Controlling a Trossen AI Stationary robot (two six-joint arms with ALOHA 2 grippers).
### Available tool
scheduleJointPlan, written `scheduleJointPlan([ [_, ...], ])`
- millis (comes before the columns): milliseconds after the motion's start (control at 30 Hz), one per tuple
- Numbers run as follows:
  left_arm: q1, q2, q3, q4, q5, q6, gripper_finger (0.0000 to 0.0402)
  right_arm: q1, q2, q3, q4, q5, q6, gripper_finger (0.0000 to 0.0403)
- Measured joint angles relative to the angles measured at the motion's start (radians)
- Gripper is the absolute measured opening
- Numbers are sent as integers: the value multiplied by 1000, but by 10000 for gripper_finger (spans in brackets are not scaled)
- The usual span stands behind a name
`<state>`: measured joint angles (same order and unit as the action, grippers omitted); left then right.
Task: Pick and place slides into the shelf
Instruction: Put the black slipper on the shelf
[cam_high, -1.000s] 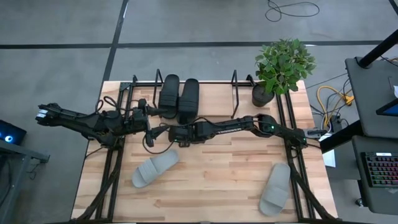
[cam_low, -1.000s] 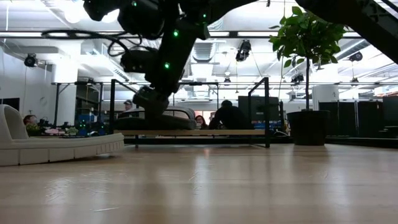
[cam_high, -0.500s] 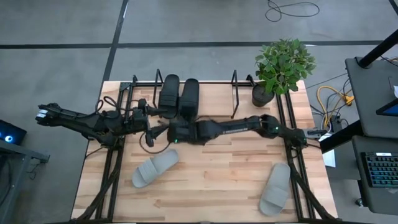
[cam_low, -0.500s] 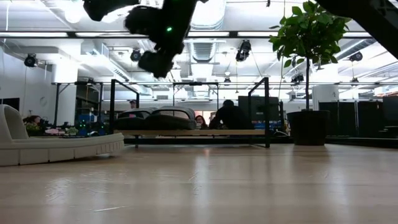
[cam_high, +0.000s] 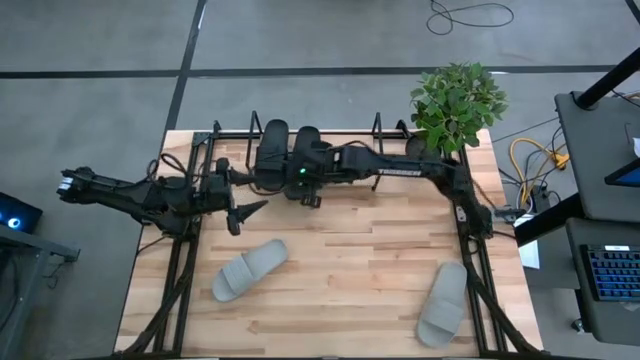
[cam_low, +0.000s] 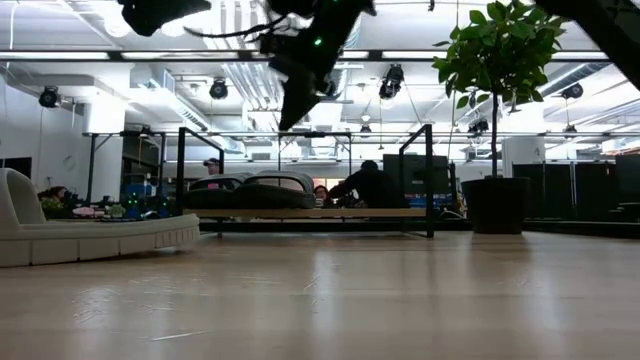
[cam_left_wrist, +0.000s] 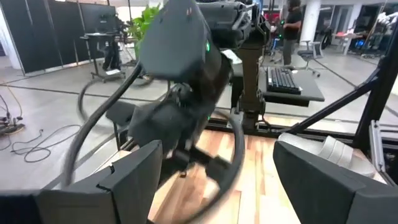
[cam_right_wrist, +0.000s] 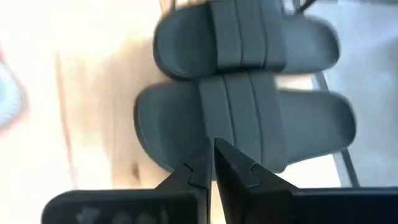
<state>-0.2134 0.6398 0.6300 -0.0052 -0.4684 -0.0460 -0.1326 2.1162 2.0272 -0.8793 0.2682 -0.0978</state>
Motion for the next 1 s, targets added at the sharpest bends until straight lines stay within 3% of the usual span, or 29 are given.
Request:
scheduleJointPlan([
  [233,0,-28,-14,-7,-4,0,293,0,-297,-363,403,-210,-53,9],
  [367,0,-36,-16,-1,-5,0,293,-46,-451,-640,619,-221,-1,9],
  [500,0,-27,-23,37,-8,5,293,-93,-505,-831,769,-187,46,9],
  [733,0,-2,-35,124,-8,52,293,-103,-468,-926,852,-131,45,9],
  [1000,0,1,-35,129,-8,53,293,-107,-344,-852,869,-59,-7,9],
])
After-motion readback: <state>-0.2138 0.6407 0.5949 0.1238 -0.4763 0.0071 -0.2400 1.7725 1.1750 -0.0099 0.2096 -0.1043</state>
